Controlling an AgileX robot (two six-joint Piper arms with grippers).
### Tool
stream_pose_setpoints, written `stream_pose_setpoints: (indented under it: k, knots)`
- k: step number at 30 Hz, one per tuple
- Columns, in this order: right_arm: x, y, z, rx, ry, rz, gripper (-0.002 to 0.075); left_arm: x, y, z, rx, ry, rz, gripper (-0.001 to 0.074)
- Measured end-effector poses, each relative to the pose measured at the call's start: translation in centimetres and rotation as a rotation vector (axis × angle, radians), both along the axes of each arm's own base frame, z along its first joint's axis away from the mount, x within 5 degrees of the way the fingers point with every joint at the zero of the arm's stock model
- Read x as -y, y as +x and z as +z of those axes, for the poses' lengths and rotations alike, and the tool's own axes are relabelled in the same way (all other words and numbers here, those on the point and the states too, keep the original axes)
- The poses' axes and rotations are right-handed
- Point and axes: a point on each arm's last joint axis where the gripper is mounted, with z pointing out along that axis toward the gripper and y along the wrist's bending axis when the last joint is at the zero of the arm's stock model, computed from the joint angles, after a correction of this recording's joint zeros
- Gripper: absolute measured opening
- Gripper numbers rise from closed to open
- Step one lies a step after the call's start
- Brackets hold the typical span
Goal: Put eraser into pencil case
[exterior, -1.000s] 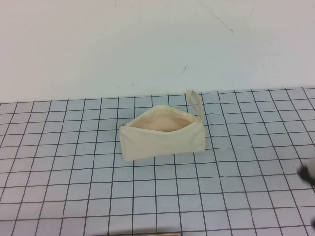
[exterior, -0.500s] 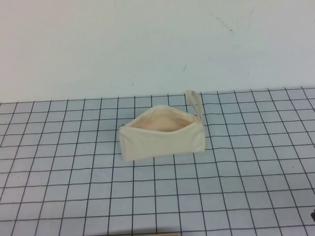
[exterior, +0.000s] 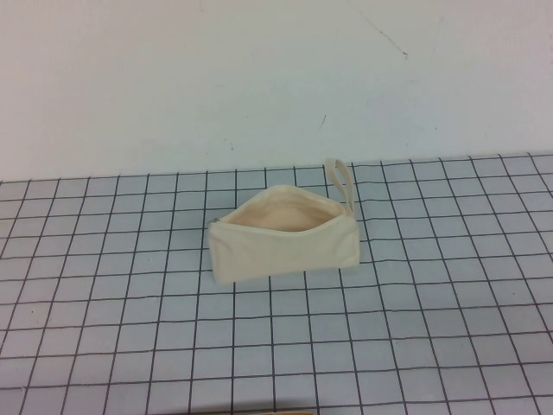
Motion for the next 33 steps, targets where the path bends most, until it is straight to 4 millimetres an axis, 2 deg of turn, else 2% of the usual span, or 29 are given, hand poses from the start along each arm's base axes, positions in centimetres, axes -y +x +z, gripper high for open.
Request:
stream_pose_setpoints:
  k: [8, 12, 22, 33]
  knots:
    - [3.8, -3.3, 2.7, 0.259, 0.101, -0.242, -0.0001, 0.0, 0.0, 0.0, 0.000, 0.000, 0.000, -0.0001]
    - [4.8, -4.8, 3.4, 0.358, 0.119, -0.343, -0.0001, 0.0, 0.0, 0.0, 0.000, 0.000, 0.000, -0.0001]
    - [5.7, -5.5, 3.1, 0.381, 0.095, -0.499, -0.0001, 0.0, 0.0, 0.0, 0.000, 0.000, 0.000, -0.0001]
    - [5.8, -6.3, 3.1, 0.417, 0.101, -0.511, -0.0001, 0.0, 0.0, 0.0, 0.000, 0.000, 0.000, -0.0001]
